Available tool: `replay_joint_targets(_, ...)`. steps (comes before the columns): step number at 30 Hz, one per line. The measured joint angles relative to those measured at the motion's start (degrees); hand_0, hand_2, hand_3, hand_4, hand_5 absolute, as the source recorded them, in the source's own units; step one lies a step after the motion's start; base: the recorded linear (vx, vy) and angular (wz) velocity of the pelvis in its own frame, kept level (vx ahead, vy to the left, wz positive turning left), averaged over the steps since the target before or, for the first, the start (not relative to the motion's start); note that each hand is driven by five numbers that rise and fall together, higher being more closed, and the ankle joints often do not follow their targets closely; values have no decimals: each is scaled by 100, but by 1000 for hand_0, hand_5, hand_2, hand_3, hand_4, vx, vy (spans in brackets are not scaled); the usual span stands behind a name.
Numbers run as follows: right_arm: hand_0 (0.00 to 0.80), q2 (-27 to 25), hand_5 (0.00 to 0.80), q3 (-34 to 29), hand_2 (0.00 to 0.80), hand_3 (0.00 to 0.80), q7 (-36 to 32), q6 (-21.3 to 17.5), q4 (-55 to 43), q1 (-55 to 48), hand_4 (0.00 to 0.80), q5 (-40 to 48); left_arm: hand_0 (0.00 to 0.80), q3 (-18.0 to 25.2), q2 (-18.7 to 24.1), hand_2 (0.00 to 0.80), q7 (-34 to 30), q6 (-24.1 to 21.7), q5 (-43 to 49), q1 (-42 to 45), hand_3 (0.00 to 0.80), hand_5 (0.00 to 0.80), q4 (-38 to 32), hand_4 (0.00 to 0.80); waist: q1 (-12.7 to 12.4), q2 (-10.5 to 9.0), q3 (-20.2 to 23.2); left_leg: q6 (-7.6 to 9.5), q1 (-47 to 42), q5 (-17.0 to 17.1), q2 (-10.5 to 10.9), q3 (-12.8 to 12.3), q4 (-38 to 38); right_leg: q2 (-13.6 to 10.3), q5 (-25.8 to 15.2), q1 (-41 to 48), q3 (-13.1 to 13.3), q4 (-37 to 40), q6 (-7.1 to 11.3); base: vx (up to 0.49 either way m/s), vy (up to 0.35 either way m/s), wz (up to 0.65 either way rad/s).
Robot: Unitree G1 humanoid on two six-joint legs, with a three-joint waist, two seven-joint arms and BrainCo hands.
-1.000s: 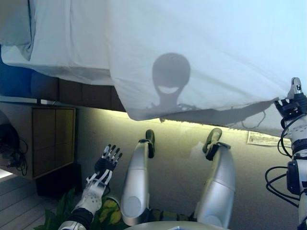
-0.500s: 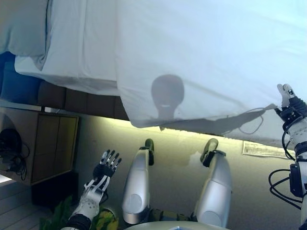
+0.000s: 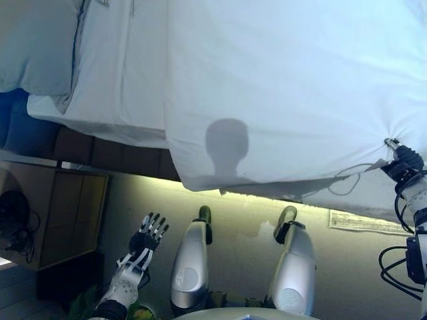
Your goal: Make the bed neatly
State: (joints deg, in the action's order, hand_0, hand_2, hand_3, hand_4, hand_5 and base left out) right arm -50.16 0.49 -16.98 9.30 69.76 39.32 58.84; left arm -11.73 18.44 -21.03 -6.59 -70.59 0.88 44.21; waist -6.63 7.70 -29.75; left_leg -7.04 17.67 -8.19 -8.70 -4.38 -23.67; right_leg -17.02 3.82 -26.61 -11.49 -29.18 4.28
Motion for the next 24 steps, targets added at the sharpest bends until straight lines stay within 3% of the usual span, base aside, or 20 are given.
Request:
replay_joint_targets(7,800,30,800,-2,800,800,-315,123,-200,-169,800,-26,0,21,56,0,-38,0,17,-124,0,0,-71,0,65,-249,88,-97,-661,531,44,-175,1161,194,-762,789,-169,1470,148,7,32,-4)
replay_joint_targets(13,800,331,800,-76,800,800,-364,451,-603,-586,800,292,0,205,233,0,-6,7,346,-174,0,0,-255,0,107,-508,384,-84,-1318,701,99,-270,1877,317,-1253,1702,-349,2713,260,40,35,0)
replay_joint_targets(19,800,779,800,-127,800,800,-623,664,-632,-847,800,873,0,199,295,0,-49,207,633,-278,0,0,-241,0,104,-671,1107,-114,-1798,730,94,-305,2307,424,-1366,2274,-484,3291,309,78,31,2)
replay_joint_targets(24,800,1250,800,-95,800,800,-653,677,-1035,-870,800,1615,0,166,275,0,-272,790,683,-564,0,0,-206,0,122,-724,1388,-149,-2040,751,46,-314,2445,499,-1369,2507,-491,3408,315,103,3,-1)
